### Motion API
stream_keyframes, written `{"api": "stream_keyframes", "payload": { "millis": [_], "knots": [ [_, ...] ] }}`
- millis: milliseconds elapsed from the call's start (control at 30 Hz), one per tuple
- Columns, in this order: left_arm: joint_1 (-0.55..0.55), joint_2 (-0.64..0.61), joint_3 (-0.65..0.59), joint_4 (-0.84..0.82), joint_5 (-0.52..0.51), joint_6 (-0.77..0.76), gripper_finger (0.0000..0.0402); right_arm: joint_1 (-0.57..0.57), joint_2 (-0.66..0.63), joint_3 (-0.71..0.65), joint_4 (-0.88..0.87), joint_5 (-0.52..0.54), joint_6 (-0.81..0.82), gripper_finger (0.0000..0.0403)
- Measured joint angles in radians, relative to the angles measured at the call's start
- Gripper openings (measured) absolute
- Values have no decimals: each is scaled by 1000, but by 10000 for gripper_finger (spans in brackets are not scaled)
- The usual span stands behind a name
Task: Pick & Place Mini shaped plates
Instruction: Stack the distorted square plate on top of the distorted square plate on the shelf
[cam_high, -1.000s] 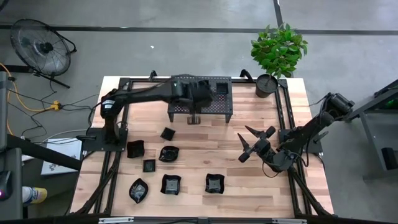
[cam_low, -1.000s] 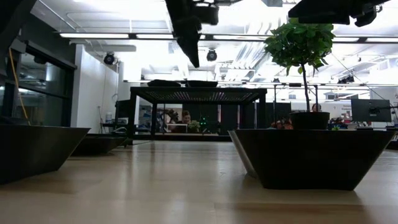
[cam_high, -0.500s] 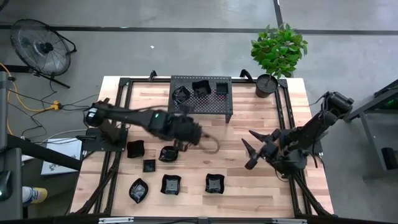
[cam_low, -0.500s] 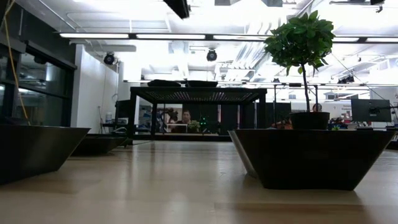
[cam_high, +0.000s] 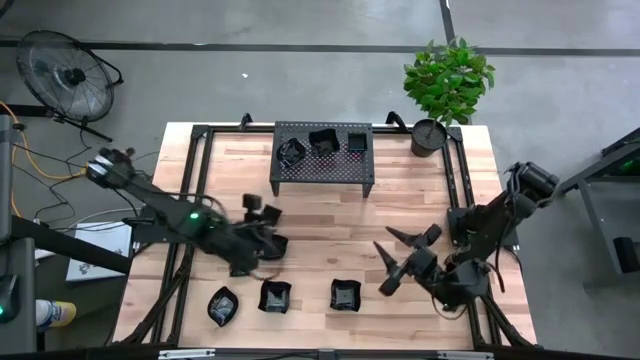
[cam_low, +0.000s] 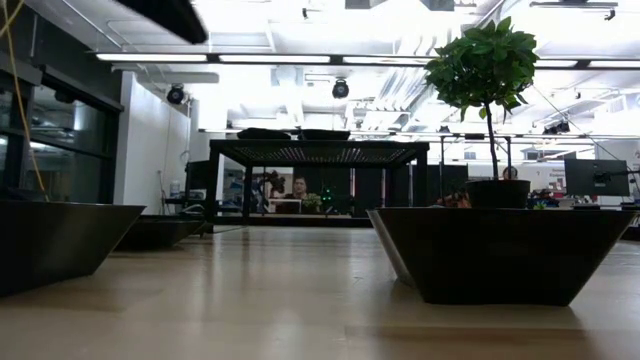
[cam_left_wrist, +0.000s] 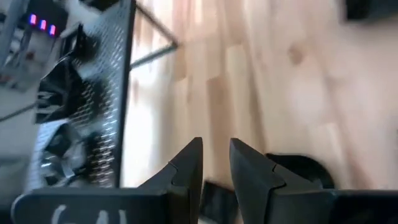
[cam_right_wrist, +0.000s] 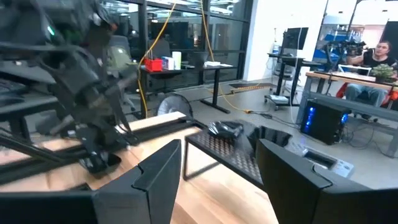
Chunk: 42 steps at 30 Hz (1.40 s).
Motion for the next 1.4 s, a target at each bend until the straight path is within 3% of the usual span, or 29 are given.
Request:
{"api": "stream_keyframes", "payload": {
  "millis": [167,333,500,700,767,833,900,967,1033,1267,1400],
  "knots": [
    [-85,-228,-287,288,-23,8,76,0,97,188,-6,-2,-141,204],
    [-163,-378,-459,424,-75,8,76,-4,192,340,-9,-2,-254,204],
    [-220,-438,-519,478,-139,34,76,-35,226,396,-13,-3,-330,204],
    [-246,-440,-520,583,-144,150,76,-108,227,309,-27,-56,-285,204],
    [-246,-440,-519,620,-138,194,76,-139,227,266,-55,-137,-193,204],
    [-246,-440,-520,650,-130,228,76,-171,225,231,-125,-287,-83,204],
    [-246,-440,-519,665,-119,246,76,-218,204,213,-297,-507,124,204],
    [-246,-440,-519,664,-114,249,76,-288,176,226,-539,-804,386,204],
    [-246,-440,-519,664,-113,249,76,-360,173,270,-771,-998,577,204],
    [-246,-439,-519,660,-112,245,76,-497,181,377,-1198,-1276,736,204],
    [-246,-439,-519,654,-111,245,76,-524,181,394,-1361,-1367,770,204]
  ]
}}
